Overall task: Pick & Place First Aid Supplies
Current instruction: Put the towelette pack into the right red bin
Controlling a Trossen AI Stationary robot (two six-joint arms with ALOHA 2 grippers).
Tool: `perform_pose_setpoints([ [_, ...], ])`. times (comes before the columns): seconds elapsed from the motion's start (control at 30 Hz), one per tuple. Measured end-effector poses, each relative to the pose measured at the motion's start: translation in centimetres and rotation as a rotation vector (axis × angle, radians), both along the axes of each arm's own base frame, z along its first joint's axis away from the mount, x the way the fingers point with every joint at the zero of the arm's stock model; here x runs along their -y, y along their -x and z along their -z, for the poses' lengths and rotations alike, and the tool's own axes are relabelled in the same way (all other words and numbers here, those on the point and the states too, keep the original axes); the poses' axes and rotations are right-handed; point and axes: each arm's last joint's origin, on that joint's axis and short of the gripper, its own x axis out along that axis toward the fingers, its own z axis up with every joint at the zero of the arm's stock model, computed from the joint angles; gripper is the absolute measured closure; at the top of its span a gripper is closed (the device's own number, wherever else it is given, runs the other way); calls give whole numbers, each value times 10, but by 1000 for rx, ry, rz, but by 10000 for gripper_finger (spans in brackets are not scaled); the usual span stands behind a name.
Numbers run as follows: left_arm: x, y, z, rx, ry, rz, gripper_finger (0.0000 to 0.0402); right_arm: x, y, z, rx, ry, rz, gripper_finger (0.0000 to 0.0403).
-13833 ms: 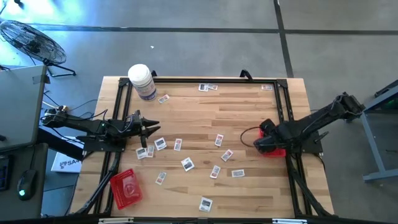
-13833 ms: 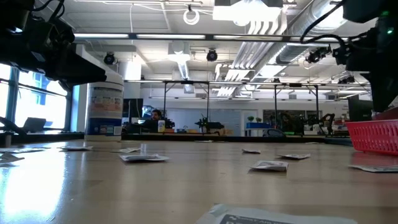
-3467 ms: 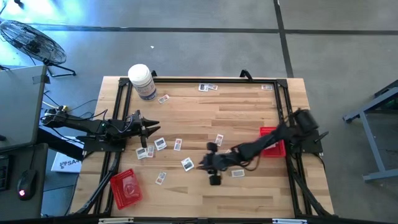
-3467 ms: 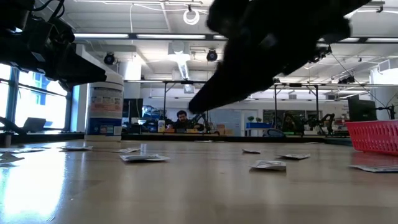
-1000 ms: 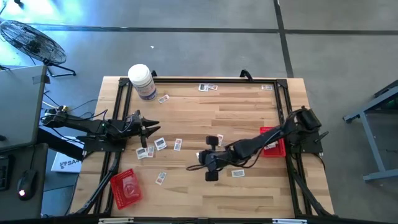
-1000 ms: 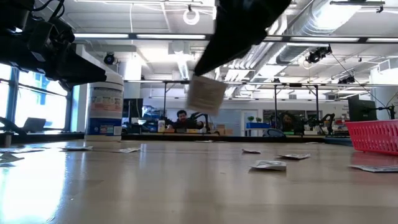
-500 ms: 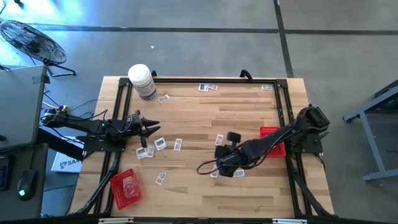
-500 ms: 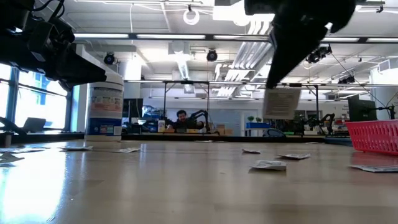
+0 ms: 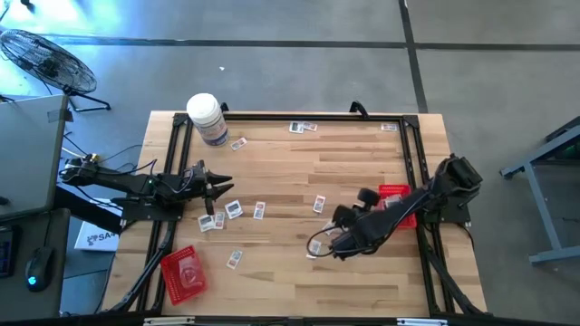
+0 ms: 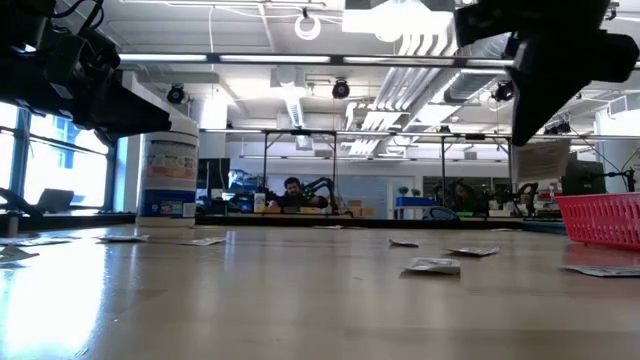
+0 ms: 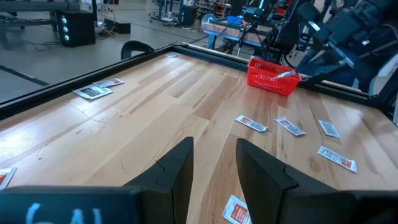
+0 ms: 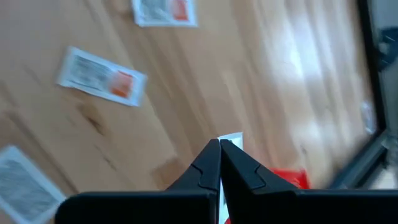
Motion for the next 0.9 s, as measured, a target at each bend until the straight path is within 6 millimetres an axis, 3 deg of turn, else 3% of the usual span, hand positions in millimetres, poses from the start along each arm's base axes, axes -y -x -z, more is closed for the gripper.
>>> perform_pose_setpoints([
  [0.27, 0, 0, 0, 0, 0, 0, 283, 5, 20, 7, -76, 64, 65, 403],
  [0.5, 0, 0, 0, 0, 0, 0, 283, 28, 65, 17, -71, 52, 226, 403],
  [0.67, 0, 0, 0, 0, 0, 0, 283, 43, 97, 21, 1, -57, 325, 403],
  [0.9, 0, 0, 0, 0, 0, 0, 283, 56, 123, 37, 64, -161, 398, 396],
])
